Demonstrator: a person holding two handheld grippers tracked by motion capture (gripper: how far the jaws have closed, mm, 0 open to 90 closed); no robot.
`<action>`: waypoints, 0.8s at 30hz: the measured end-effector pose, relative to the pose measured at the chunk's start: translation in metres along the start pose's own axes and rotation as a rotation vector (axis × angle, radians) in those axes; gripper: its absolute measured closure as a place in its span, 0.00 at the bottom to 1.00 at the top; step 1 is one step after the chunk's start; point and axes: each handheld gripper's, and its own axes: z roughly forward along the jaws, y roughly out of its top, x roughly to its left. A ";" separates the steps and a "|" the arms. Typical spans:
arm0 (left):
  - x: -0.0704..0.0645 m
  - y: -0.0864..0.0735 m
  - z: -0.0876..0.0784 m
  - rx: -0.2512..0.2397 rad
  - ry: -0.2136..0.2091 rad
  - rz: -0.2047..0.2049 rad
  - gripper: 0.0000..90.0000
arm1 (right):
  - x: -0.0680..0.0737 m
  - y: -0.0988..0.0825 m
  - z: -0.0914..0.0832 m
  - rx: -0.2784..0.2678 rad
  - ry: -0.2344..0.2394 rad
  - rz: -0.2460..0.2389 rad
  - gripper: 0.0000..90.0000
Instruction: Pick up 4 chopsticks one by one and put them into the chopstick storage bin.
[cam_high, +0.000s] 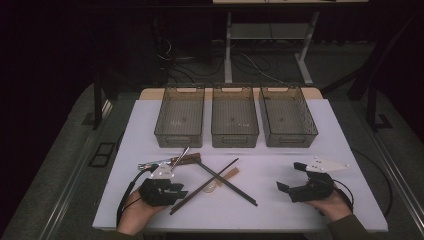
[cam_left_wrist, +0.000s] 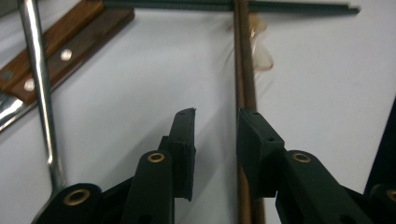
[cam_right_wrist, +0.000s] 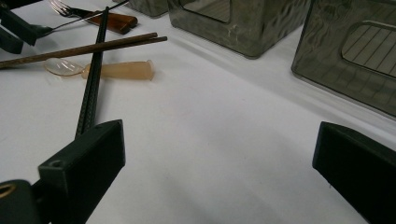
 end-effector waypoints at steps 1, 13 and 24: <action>0.000 0.002 0.001 -0.011 -0.011 -0.004 0.72 | 0.000 0.000 0.000 0.000 0.000 0.000 0.02; -0.007 0.022 0.027 -0.009 -0.058 0.017 0.70 | 0.000 0.000 0.001 0.003 0.000 -0.001 0.02; -0.006 0.020 0.038 0.043 -0.097 0.033 0.71 | 0.001 0.000 0.001 0.004 0.001 0.000 0.02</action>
